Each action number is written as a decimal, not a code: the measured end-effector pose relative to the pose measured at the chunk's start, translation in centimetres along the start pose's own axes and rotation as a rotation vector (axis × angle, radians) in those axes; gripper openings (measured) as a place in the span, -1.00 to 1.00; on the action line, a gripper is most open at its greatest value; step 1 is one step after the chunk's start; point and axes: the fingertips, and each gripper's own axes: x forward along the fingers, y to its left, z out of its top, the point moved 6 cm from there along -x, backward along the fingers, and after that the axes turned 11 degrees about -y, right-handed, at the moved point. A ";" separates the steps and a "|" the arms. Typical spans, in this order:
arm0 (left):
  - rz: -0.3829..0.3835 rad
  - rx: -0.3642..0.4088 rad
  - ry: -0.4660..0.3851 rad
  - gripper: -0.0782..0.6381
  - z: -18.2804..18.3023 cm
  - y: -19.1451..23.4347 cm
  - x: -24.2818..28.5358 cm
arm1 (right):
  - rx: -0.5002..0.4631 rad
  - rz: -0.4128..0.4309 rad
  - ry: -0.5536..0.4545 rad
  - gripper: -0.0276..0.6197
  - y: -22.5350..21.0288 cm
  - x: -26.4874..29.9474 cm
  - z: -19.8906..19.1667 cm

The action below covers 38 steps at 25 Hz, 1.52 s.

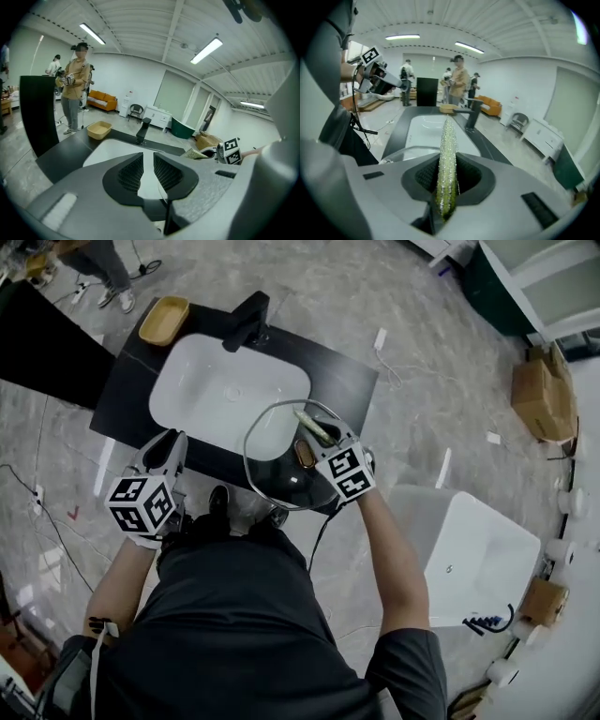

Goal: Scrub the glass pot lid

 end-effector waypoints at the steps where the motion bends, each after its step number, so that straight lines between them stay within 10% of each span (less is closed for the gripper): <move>1: -0.029 0.012 0.008 -0.58 0.1 -0.7 0.7 | 0.032 -0.061 0.024 -0.72 -0.6 -1.5 -1.7; 8: -0.248 0.102 0.088 -0.58 0.6 -5.3 5.1 | 0.276 -0.389 0.183 -0.72 2.8 -8.1 -11.2; 19: -0.461 0.189 0.188 -0.58 -1.0 -10.0 7.7 | 0.425 -0.514 0.129 -0.72 12.2 -6.8 -11.8; 32: -0.457 0.174 0.236 -0.58 -1.9 -6.7 7.5 | 0.631 -0.677 0.185 -0.72 16.5 -2.5 -7.9; 38: -0.393 0.149 0.224 -0.58 -1.4 -3.4 6.8 | 0.893 -0.764 0.103 -0.72 16.1 -1.5 -6.4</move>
